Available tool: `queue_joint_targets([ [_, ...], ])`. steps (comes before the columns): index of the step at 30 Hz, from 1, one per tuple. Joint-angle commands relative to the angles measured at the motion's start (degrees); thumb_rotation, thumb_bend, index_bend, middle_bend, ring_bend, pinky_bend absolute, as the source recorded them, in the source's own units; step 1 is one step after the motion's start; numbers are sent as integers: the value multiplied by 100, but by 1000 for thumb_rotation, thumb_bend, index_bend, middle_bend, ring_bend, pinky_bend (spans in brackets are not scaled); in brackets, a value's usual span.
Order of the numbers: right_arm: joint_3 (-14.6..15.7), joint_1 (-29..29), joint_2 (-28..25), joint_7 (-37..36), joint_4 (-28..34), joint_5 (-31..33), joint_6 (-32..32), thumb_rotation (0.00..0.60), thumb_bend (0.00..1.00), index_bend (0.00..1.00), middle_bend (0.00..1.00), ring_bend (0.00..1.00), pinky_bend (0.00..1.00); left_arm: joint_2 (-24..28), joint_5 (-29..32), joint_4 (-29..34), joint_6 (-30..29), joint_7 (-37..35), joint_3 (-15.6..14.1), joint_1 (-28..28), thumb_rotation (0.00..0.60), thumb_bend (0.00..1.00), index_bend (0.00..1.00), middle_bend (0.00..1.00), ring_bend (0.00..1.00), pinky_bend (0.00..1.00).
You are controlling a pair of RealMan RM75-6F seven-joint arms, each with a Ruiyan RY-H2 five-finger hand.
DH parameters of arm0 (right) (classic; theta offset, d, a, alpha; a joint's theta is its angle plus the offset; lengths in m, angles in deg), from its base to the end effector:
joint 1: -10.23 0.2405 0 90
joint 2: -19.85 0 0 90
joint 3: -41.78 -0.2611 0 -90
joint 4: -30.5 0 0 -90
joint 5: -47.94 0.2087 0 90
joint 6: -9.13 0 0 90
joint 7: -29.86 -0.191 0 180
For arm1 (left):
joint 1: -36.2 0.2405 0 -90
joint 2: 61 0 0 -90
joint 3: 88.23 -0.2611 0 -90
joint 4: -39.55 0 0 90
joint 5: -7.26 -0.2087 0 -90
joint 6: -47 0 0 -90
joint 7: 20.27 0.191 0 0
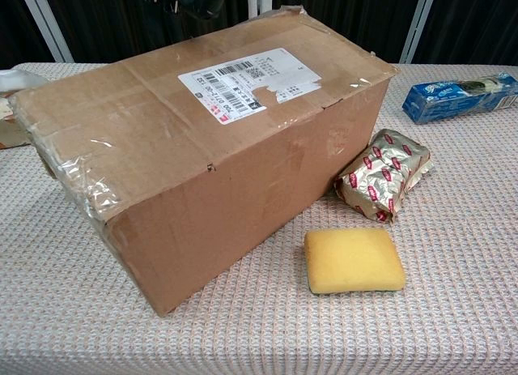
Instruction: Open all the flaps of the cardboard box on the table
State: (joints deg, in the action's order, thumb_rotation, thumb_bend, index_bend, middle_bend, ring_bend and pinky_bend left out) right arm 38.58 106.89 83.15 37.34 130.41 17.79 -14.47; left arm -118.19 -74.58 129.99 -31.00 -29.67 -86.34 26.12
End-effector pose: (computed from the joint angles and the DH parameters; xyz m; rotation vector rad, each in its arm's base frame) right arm 0.1068 -0.3965 0.0120 2.4247 -0.9651 0.7454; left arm -0.3319 0.2551 0.1916 -1.4102 -0.9822 -0.8620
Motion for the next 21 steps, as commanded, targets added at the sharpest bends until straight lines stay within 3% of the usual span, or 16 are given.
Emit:
queue_joint_targets([
  [1,-176,-117,-343,-218,227,-153,153,600,883,336,494,17,0,-13,-15,2,33,0,7,-19,425,0,72,114,68,163],
  [13,-522,-458,-1731,-822,1012,-613,943,600,886,304,521,42,0,-34,-52,112,141,99,60,-104,428,0,72,110,68,164],
  [21,-1213,-1172,-2429,-1331,1559,-1219,1226,600,882,302,536,55,0,16,-72,267,162,198,84,-132,425,0,72,109,68,163],
])
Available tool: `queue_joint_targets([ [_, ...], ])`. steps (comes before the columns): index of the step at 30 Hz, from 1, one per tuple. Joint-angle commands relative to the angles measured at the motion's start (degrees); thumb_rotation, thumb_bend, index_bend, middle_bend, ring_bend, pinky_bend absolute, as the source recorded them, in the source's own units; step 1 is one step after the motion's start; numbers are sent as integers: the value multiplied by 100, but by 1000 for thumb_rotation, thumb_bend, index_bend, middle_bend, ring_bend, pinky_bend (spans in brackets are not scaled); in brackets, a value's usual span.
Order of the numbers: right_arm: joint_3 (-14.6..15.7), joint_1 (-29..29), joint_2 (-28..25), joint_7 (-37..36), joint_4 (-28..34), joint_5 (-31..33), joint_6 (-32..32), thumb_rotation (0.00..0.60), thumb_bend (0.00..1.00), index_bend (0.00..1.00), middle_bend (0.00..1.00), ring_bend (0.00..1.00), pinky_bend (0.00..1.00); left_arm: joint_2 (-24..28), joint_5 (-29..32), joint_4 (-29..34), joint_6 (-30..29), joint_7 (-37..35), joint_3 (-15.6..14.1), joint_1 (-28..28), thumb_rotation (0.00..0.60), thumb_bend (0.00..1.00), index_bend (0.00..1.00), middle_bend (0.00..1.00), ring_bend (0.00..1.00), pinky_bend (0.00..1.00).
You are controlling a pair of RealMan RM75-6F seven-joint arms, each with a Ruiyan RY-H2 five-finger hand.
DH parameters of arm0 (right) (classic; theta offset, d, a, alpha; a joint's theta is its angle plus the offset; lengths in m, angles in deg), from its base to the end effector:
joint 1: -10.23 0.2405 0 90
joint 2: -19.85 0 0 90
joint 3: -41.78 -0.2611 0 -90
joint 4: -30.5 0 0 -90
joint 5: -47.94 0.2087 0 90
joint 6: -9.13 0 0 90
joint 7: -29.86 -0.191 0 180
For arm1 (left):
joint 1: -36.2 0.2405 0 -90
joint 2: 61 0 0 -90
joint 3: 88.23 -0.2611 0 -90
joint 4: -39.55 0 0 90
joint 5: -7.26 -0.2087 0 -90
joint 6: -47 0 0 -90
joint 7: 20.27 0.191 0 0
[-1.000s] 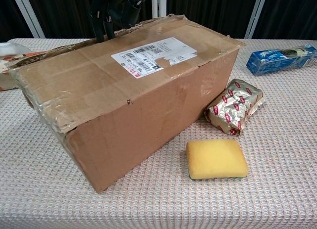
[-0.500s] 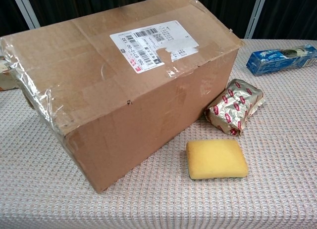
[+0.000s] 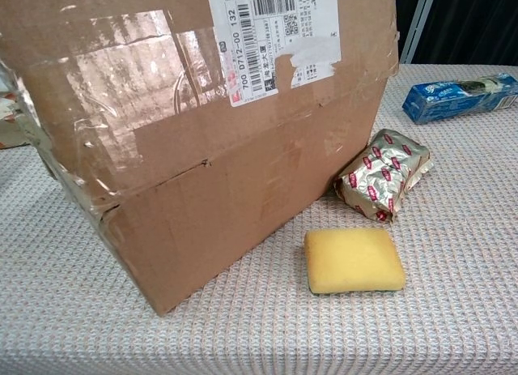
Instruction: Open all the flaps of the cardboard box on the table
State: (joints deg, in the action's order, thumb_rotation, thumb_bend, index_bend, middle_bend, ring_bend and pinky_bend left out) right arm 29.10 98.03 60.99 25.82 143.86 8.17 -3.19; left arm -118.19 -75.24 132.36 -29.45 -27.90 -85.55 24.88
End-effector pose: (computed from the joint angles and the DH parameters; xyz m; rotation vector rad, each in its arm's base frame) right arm 0.0940 -0.3629 0.1036 2.4184 -1.0681 0.7664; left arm -0.3169 0.2631 0.1821 -1.4477 -0.9858 -0.8808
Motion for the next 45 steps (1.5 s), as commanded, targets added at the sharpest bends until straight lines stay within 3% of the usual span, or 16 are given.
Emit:
queue_joint_targets([
  [1,-395,-443,-320,-239,315,-388,106,600,882,302,537,56,0,29,-11,57,10,37,8,-13,425,0,72,109,68,163],
  [12,-1618,-2096,-1239,-805,1246,-1736,141,600,877,302,537,60,0,80,-5,228,82,149,29,-65,423,0,72,109,68,163],
  [21,-2046,-3170,-1588,-1086,1784,-2715,271,600,867,256,510,59,0,81,10,243,95,171,35,-69,421,0,72,108,68,163],
  [22,-2094,-3340,-1616,-1154,1865,-2845,219,600,868,244,509,59,0,162,-129,95,127,289,-183,39,422,0,72,108,68,163],
  [23,-2119,-3468,-1627,-1216,1917,-2947,190,600,868,230,507,59,0,52,-20,216,369,365,24,-244,423,0,72,108,68,164],
  [25,-2146,-3738,-1658,-1333,1973,-3221,177,600,862,200,493,59,0,112,-84,187,125,168,-84,-24,425,0,72,108,68,163],
  [31,-1934,-4581,-1653,-1351,1771,-4248,-771,600,839,114,334,8,0,33,-249,60,13,-17,-108,3,423,0,72,108,68,163],
  [37,-1345,-5434,-1518,-1381,1271,-5155,-2133,600,818,21,104,0,0,0,-337,58,11,-38,-62,-75,424,1,72,108,68,164],
  [41,-955,-5635,-1207,-1271,761,-5347,-2467,600,820,14,93,0,0,-46,-355,79,73,-26,-27,-156,423,2,72,108,68,164],
  [45,-736,-5325,-507,-964,206,-5397,-2363,600,817,34,109,0,0,-125,-365,82,130,17,-33,-203,426,2,72,108,68,163],
])
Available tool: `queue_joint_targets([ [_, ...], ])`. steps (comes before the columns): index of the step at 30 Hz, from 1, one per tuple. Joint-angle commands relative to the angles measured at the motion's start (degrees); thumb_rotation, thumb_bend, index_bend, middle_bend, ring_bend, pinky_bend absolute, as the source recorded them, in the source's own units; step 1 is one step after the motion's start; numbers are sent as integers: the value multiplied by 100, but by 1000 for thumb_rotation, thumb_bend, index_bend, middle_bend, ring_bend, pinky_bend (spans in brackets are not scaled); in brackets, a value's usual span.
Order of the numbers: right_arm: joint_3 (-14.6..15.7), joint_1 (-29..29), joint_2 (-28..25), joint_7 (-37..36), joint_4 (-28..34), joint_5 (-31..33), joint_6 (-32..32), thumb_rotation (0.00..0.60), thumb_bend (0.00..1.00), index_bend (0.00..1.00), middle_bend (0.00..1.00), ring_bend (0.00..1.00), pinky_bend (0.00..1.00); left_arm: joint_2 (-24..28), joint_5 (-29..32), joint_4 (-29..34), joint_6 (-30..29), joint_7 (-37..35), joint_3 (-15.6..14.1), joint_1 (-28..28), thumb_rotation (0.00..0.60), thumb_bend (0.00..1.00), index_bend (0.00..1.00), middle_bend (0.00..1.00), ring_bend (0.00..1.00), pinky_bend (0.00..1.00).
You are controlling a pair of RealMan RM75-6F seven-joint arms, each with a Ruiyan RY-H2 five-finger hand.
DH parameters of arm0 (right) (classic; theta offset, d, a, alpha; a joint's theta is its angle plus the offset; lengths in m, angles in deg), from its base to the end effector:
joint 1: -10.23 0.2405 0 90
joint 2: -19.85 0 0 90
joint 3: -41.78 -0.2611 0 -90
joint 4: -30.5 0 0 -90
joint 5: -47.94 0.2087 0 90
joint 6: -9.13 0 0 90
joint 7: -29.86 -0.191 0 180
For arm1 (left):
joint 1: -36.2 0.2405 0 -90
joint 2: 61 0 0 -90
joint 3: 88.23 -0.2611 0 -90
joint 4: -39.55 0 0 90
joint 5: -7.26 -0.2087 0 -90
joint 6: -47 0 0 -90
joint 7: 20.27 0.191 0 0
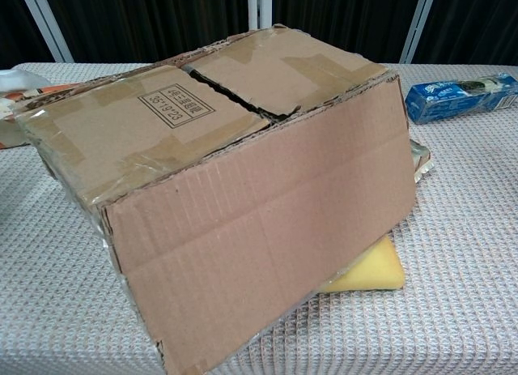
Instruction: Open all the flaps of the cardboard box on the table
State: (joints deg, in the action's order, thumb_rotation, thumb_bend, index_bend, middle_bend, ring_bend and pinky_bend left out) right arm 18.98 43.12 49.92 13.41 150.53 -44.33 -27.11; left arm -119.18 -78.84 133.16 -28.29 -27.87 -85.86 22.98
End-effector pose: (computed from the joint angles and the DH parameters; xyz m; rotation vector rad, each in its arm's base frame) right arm -0.0869 -0.3239 0.1839 2.1542 -0.8584 0.8591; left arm -0.2965 0.2698 0.1641 -1.5375 -0.9822 -0.9281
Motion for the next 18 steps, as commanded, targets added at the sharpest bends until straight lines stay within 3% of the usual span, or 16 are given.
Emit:
queue_joint_targets([
  [1,305,254,779,366,-562,-150,40,600,815,53,111,0,0,-42,-6,1,17,21,-5,-17,425,2,72,108,68,163],
  [9,434,1088,2119,1013,-1060,-142,115,600,811,78,111,0,0,-54,38,-26,-12,21,7,-12,423,2,72,108,68,163],
  [18,523,2030,2880,1573,-1216,182,767,600,809,173,185,0,0,-52,88,-131,-71,-129,-24,65,424,2,72,108,68,164],
])
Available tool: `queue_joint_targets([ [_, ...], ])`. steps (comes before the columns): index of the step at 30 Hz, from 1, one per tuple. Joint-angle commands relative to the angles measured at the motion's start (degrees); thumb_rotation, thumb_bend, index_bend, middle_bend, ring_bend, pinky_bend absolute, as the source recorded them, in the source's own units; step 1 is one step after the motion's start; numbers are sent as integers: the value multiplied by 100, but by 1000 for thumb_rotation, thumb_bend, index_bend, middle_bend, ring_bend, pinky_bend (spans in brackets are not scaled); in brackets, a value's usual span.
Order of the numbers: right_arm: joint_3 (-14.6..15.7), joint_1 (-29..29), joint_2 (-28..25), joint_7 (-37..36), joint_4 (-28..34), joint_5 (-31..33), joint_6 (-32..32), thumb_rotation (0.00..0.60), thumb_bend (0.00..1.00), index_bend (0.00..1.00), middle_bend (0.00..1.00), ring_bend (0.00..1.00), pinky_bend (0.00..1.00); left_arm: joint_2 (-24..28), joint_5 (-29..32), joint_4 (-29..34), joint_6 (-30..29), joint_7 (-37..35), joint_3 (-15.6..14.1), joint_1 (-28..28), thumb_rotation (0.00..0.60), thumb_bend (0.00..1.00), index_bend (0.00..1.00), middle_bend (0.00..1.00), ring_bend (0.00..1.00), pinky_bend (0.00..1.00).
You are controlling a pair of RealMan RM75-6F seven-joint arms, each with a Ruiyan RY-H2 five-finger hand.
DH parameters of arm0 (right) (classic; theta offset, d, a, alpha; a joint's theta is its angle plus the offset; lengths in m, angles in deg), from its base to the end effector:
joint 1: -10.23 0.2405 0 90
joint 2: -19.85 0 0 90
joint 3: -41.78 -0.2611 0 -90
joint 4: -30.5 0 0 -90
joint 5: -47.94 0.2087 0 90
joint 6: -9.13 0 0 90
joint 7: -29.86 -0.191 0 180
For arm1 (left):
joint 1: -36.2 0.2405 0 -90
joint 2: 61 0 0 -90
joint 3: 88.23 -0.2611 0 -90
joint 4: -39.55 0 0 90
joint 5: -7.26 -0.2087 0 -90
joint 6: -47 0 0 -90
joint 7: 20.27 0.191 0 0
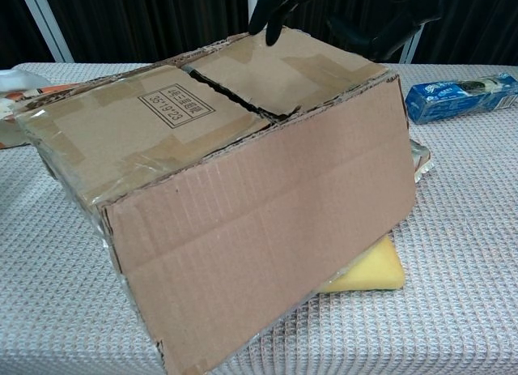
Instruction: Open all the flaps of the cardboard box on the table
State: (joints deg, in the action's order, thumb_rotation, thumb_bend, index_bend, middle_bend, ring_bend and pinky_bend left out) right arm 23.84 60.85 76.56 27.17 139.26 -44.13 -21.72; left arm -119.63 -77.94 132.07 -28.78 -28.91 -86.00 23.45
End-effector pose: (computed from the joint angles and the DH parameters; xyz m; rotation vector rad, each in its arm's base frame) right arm -0.0234 -0.3461 0.0617 2.4580 -0.5987 0.9457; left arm -0.3043 0.2681 0.1663 -1.5082 -0.9961 -0.9260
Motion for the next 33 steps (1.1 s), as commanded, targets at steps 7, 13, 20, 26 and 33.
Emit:
queue_joint_targets([
  [7,106,779,664,745,-205,642,544,600,810,203,194,0,0,15,-10,-96,-130,-129,-23,93,422,2,72,108,68,163],
  [13,242,1027,870,1130,-310,1131,613,600,821,204,194,0,0,68,-9,-128,-190,-210,-39,153,426,2,72,108,68,164],
  [20,460,1252,961,1548,-408,1666,601,600,822,216,212,0,0,72,-15,-158,-223,-264,-56,196,424,2,72,108,68,164],
  [26,637,1358,915,2037,-400,1898,333,600,829,247,307,0,0,41,-26,-159,-201,-256,-57,187,424,2,72,108,68,164],
  [33,818,1435,725,2574,-242,2273,28,600,831,248,352,0,0,10,-15,-152,-159,-238,-44,161,424,2,72,108,68,164],
])
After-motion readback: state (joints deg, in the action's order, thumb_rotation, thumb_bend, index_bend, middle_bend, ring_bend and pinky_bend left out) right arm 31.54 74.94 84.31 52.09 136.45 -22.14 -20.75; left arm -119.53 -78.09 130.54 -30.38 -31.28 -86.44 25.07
